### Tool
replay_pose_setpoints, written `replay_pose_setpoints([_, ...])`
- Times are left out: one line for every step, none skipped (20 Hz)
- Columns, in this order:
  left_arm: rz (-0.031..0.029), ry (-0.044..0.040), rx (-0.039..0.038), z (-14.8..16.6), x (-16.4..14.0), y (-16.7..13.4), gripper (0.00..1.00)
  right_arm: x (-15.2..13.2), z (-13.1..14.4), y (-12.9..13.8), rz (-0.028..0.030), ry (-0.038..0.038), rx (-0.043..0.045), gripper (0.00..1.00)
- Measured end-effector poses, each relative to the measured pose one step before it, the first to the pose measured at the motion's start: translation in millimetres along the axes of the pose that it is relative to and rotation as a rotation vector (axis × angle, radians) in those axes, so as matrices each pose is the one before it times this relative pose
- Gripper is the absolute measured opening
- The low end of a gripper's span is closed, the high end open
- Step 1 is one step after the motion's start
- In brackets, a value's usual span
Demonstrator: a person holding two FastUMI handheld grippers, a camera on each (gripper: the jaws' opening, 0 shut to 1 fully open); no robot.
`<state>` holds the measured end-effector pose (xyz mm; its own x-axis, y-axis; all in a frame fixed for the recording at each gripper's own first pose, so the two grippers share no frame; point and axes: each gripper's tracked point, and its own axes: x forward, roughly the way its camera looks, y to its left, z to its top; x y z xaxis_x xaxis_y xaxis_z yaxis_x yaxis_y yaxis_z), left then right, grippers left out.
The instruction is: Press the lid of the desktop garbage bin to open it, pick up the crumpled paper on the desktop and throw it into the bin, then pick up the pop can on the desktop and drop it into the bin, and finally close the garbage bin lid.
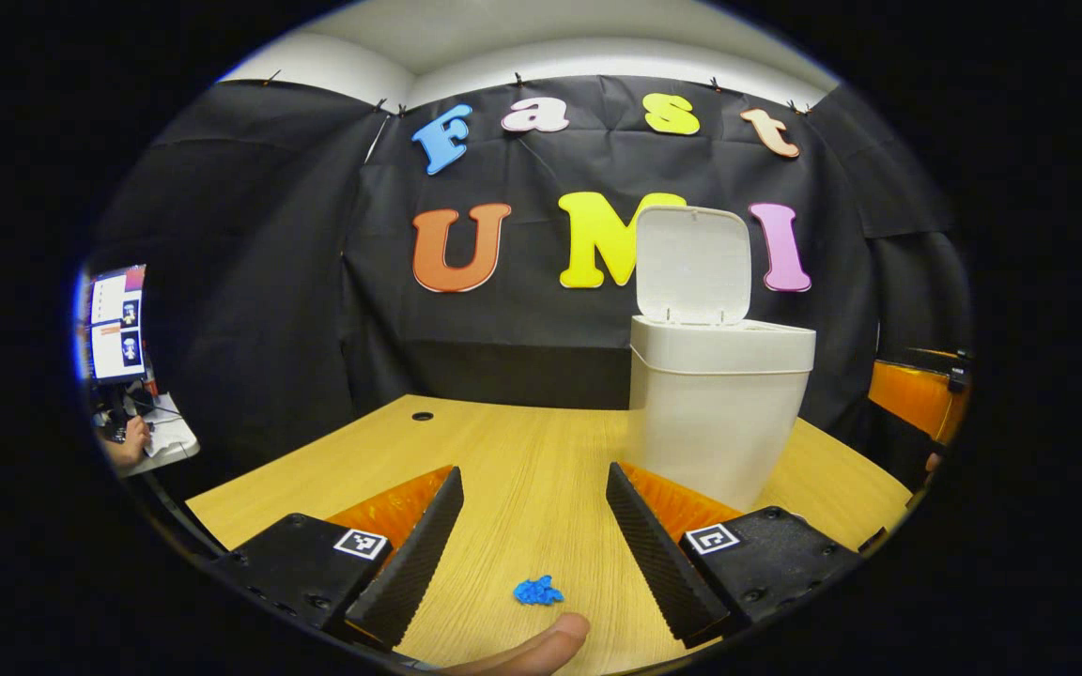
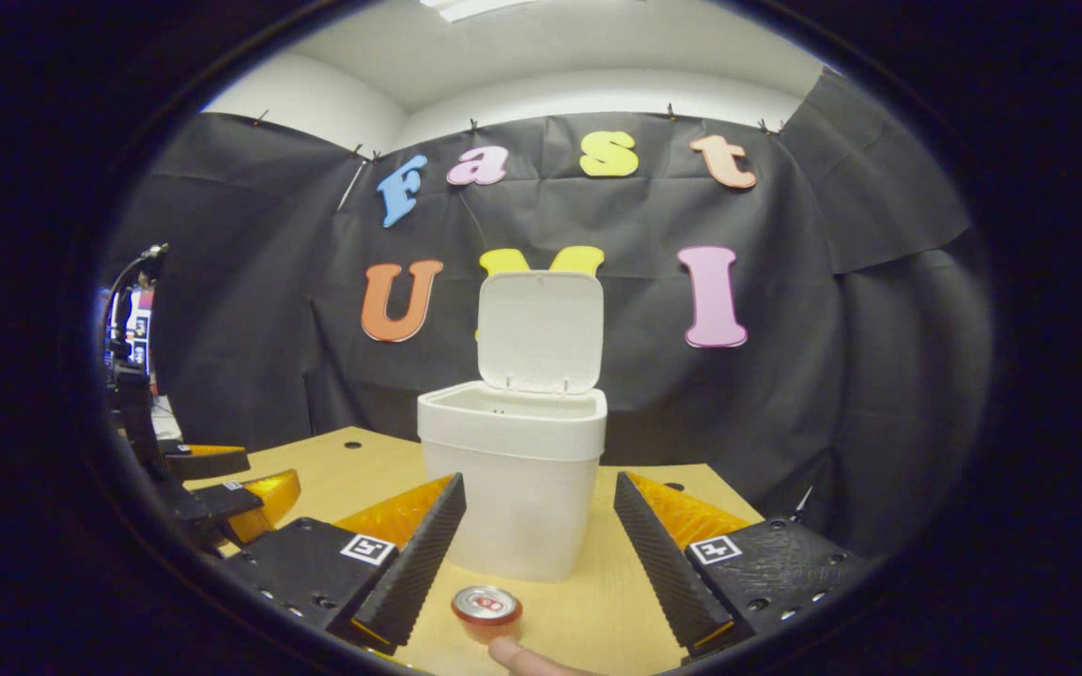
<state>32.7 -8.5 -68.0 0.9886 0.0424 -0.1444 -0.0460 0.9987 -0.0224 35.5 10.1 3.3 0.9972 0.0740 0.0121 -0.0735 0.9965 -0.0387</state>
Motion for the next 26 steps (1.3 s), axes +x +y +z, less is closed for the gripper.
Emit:
replay_pose_setpoints([-0.04903,0.04223,-0.00587,-13.29,3.29,-8.48,0.99,-6.90,-3.36,0.10,0.01954,-0.00675,0.02470,0.98])
replay_pose_setpoints([-0.02352,0.04368,-0.00921,-14.16,1.69,-3.97,0.98,-5.03,-2.81,0.63,0.01955,-0.00637,0.02464,0.97])
replay_pose_setpoints([-0.00173,0.03822,0.00172,-12.66,2.28,0.77,0.97,-1.40,1.47,-0.43,0.00123,-0.00485,0.00667,0.97])
replay_pose_setpoints([0.00418,0.04443,0.01922,-13.05,3.62,1.67,0.97,0.12,-0.14,-3.40,-0.01354,-0.00180,-0.00670,0.97])
replay_pose_setpoints([0.01186,0.03677,0.03390,-11.95,4.17,2.59,0.98,-0.06,0.24,1.06,-0.00288,-0.00936,-0.01048,0.97])
replay_pose_setpoints([0.00404,0.03381,0.03224,-10.44,6.43,1.40,0.98,0.45,-2.48,3.95,-0.00789,0.00023,-0.00546,0.97])
replay_pose_setpoints([-0.00720,0.04202,0.01816,-10.93,6.42,-1.08,0.98,2.41,-11.61,3.94,-0.00428,0.02369,0.00392,0.96])
replay_pose_setpoints([-0.02499,0.05129,-0.00102,-12.11,8.79,-3.53,0.98,1.76,-13.38,8.51,0.01542,0.03547,0.00780,0.96])
replay_pose_setpoints([-0.02697,0.05836,-0.01291,-13.01,7.40,-3.20,0.97,1.12,-9.93,4.84,0.00791,0.03510,0.01743,0.96])
replay_pose_setpoints([-0.01600,0.03156,-0.02179,-6.69,-0.21,-1.90,0.92,-0.27,-7.22,5.03,0.00973,0.02706,0.01991,0.96])
replay_pose_setpoints([-0.01263,0.01353,-0.01342,-3.80,0.20,-2.09,0.90,-0.94,-5.12,6.70,0.01697,0.01802,0.00742,0.96])
replay_pose_setpoints([-0.00191,0.01558,-0.00217,-2.28,-0.99,2.06,0.90,0.42,-5.04,2.24,0.00235,0.01727,-0.01124,0.96])
replay_pose_setpoints([0.00921,0.00811,-0.00048,-1.01,0.66,2.85,0.89,0.84,-7.18,-3.70,-0.01334,0.01317,-0.02324,0.93])
replay_pose_setpoints([0.00214,0.00867,-0.00144,-2.58,3.44,1.66,0.93,0.54,-6.26,-1.33,-0.01202,0.01111,-0.01633,0.96])
replay_pose_setpoints([-0.00338,0.01679,-0.00585,-3.03,2.74,1.62,0.89,-0.12,-6.86,0.52,-0.00418,0.01498,-0.00521,0.96])
replay_pose_setpoints([-0.00692,0.01745,-0.01144,-3.62,3.22,1.69,0.87,0.43,-6.95,1.58,0.00143,0.01726,-0.00020,0.96])
replay_pose_setpoints([-0.00561,0.01755,-0.01154,-3.55,2.41,-0.50,0.86,0.65,-9.20,0.92,0.00405,0.02105,0.00281,0.94])
replay_pose_setpoints([0.00050,0.01129,-0.00293,-3.55,2.12,1.15,0.85,1.79,-6.97,2.65,0.00406,0.02138,0.00849,0.96])
replay_pose_setpoints([0.00251,0.00209,0.00284,-1.53,2.32,1.33,0.84,2.99,-9.74,4.52,0.00433,0.02414,0.02841,0.96])
replay_pose_setpoints([0.00329,0.00239,0.00426,-0.39,1.65,0.58,0.82,2.96,-8.21,6.93,0.01229,0.02442,0.02627,0.96])
replay_pose_setpoints([-0.00431,0.00760,-0.00028,-1.11,1.30,-1.36,0.80,4.27,-11.39,9.70,0.01431,0.02523,0.01059,0.96])
replay_pose_setpoints([-0.00860,0.01079,-0.00086,-1.24,0.40,-2.31,0.76,3.98,-7.13,4.26,-0.00728,0.01566,-0.01588,0.96])
replay_pose_setpoints([-0.00916,0.00931,0.00062,-0.51,-0.28,-2.29,0.73,3.37,-5.51,0.55,-0.01711,0.00899,-0.03086,0.96])
replay_pose_setpoints([-0.00077,0.00254,0.00430,1.48,-0.80,-0.43,0.70,2.58,-3.72,-1.29,-0.01608,0.00417,-0.02782,0.96])
replay_pose_setpoints([0.01066,-0.00380,0.00539,3.29,-0.39,2.02,0.67,1.53,-0.96,0.21,0.00027,0.00197,-0.01028,0.96])
replay_pose_setpoints([0.00966,-0.00146,-0.00314,3.10,0.19,2.02,0.70,0.83,-1.16,-0.53,0.00295,0.00404,0.00356,0.96])
